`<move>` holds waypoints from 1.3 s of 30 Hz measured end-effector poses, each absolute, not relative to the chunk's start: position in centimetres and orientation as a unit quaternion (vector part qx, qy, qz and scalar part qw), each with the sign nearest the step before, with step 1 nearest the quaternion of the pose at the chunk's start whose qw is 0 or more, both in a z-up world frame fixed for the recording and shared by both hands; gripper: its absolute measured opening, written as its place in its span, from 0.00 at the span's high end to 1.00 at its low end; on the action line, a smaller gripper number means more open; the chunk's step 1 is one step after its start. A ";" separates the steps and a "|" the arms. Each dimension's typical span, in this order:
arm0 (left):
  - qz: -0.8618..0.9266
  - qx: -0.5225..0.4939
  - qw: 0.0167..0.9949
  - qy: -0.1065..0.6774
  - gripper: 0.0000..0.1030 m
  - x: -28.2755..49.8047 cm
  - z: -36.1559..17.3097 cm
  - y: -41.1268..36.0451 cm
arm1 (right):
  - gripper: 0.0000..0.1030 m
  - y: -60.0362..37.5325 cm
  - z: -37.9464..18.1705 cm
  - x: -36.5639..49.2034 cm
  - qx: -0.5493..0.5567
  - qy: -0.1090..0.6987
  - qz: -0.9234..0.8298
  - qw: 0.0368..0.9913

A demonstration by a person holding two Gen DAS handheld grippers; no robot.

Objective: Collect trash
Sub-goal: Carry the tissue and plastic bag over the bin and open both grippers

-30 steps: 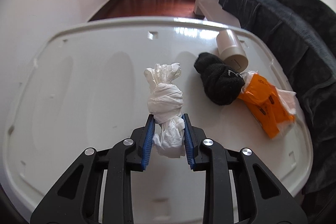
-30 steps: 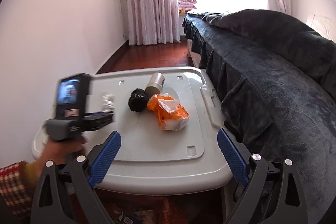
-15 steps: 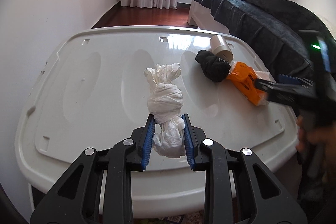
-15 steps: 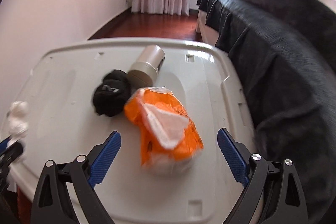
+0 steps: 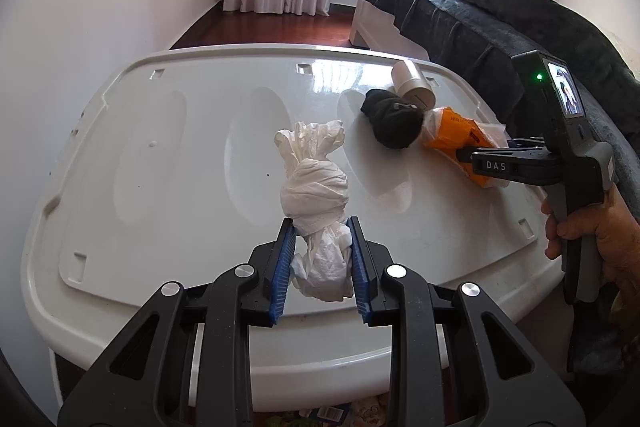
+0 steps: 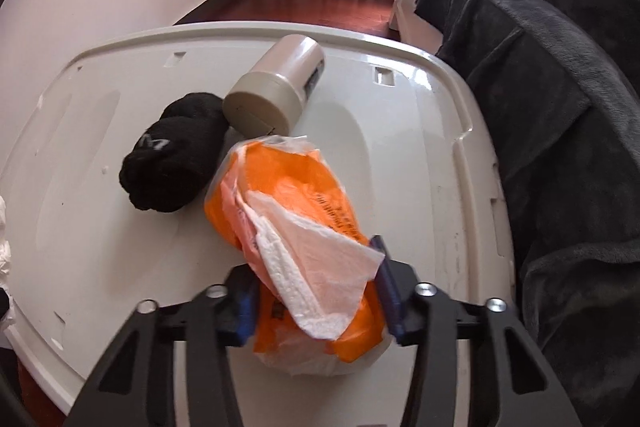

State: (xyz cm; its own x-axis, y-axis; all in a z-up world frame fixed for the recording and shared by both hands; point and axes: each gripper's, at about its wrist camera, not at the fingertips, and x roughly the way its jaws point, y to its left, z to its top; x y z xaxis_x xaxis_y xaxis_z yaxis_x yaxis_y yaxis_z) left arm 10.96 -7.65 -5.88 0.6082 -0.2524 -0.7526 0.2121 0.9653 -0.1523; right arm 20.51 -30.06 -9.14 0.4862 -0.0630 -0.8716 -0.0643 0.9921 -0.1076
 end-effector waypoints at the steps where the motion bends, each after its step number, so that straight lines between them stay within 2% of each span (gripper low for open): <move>1: -0.130 -0.024 0.897 0.422 0.75 10.8 -5.8 -7.7 | 0.64 -30.1 -9.0 20.3 -0.060 0.505 -0.001 0.861; 11: -0.131 -0.035 0.897 0.420 0.75 8.2 -5.1 -6.8 | 0.64 -30.5 -5.3 16.4 -0.022 0.476 0.007 0.879; 20: -0.126 -0.025 0.901 0.415 0.75 3.5 -4.1 -4.3 | 0.64 -26.7 -1.2 6.0 0.026 0.449 0.062 0.891; 29: -0.093 -0.013 0.899 0.427 0.75 -1.7 -6.3 -1.4 | 0.64 -22.6 -4.8 -4.3 0.063 0.476 0.058 0.875; 39: -0.073 0.000 0.891 0.448 0.74 -4.0 -8.6 -0.9 | 0.64 -20.1 -8.4 -7.0 0.032 0.490 0.029 0.871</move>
State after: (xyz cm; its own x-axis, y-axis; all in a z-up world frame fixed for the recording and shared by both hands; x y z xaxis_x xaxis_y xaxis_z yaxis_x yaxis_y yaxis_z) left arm -4.03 -0.88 -8.63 0.5888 -0.1292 -0.7979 0.1294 0.9895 -0.0648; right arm -6.99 -20.14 -8.36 0.5177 0.0826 -0.8516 -0.0190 0.9962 0.0850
